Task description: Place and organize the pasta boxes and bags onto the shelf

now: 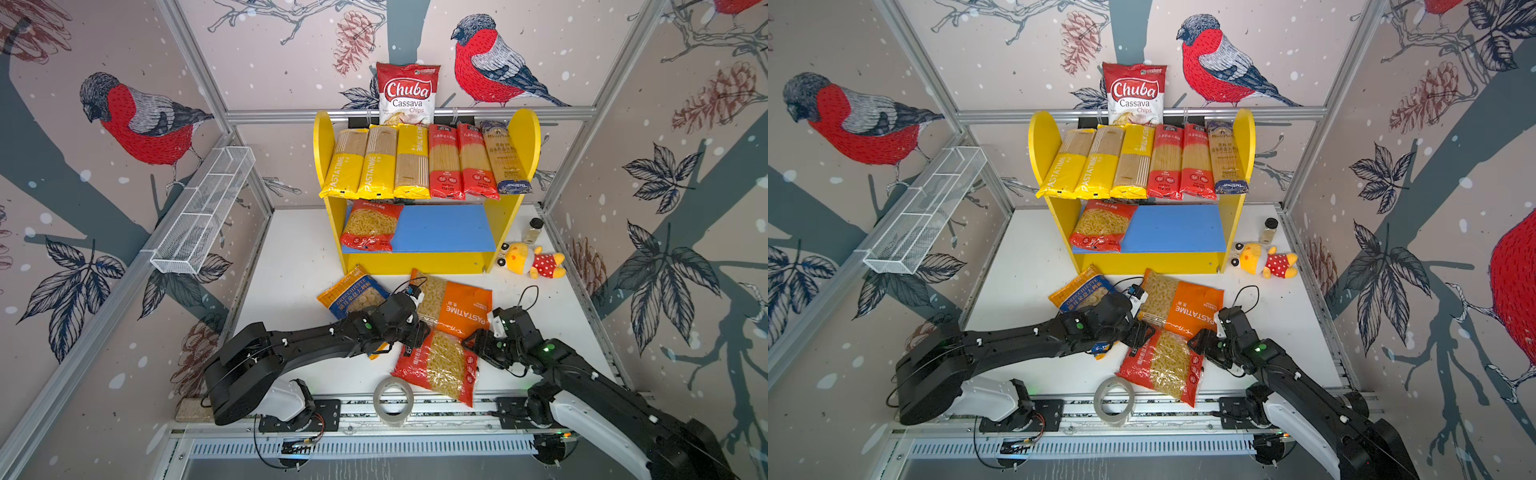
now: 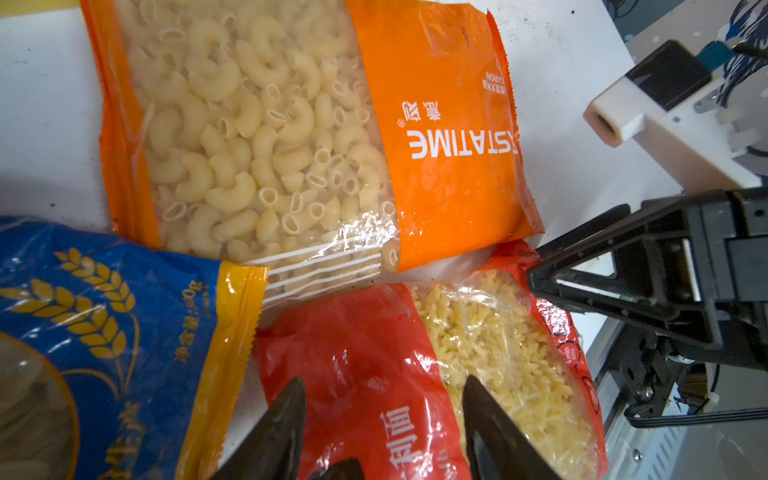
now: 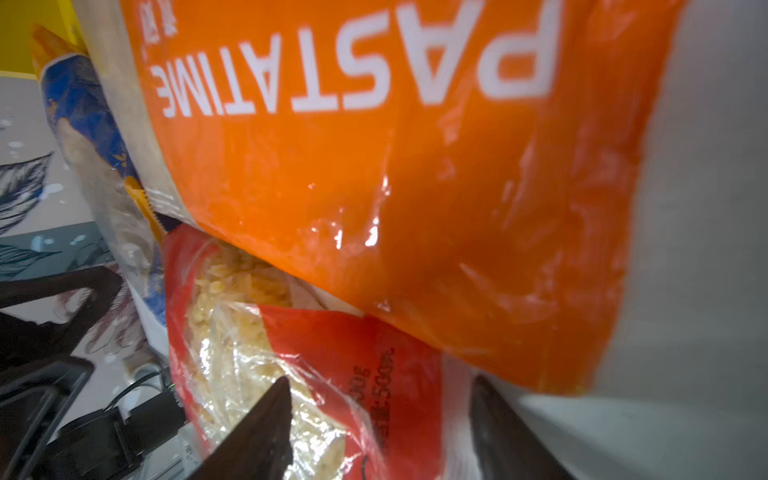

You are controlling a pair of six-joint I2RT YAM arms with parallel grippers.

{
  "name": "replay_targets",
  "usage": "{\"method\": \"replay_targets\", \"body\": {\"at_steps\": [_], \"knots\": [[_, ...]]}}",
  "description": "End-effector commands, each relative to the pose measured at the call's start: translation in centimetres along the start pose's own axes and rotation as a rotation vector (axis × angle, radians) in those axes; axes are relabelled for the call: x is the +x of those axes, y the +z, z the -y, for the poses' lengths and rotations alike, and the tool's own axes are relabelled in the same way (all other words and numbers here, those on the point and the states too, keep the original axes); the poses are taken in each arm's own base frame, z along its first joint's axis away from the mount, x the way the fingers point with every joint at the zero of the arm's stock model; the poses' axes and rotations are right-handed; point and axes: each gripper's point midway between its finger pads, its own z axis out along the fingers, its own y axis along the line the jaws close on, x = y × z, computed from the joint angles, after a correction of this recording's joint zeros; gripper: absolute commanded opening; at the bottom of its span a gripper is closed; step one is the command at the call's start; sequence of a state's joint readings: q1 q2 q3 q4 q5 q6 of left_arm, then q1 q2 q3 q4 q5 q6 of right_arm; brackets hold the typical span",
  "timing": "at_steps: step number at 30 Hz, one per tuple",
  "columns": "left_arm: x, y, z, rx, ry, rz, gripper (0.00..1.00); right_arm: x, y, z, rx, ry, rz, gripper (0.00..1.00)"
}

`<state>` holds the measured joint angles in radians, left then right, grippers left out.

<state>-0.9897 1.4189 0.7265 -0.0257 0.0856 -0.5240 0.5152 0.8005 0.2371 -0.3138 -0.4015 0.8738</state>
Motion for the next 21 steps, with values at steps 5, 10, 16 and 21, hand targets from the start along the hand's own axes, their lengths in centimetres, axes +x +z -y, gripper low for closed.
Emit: {"method": "replay_targets", "body": {"at_steps": [5,10,16,21], "knots": [[0.1,0.1,0.1,-0.003,-0.005,-0.017,0.6,1.0,0.8,-1.3,-0.111,0.032,-0.055,0.52],[-1.0,-0.6,-0.1,0.003,-0.017,0.019,0.59,1.6,0.5,-3.9,-0.184,-0.042,-0.079,0.38],[-2.4,-1.9,-0.6,0.019,-0.043,0.07,0.59,0.5,-1.2,-7.9,-0.267,-0.151,-0.026,0.11],[-4.4,-4.0,-1.4,0.029,-0.085,0.157,0.59,-1.5,-3.8,-13.4,-0.376,-0.286,0.052,0.05]]}}
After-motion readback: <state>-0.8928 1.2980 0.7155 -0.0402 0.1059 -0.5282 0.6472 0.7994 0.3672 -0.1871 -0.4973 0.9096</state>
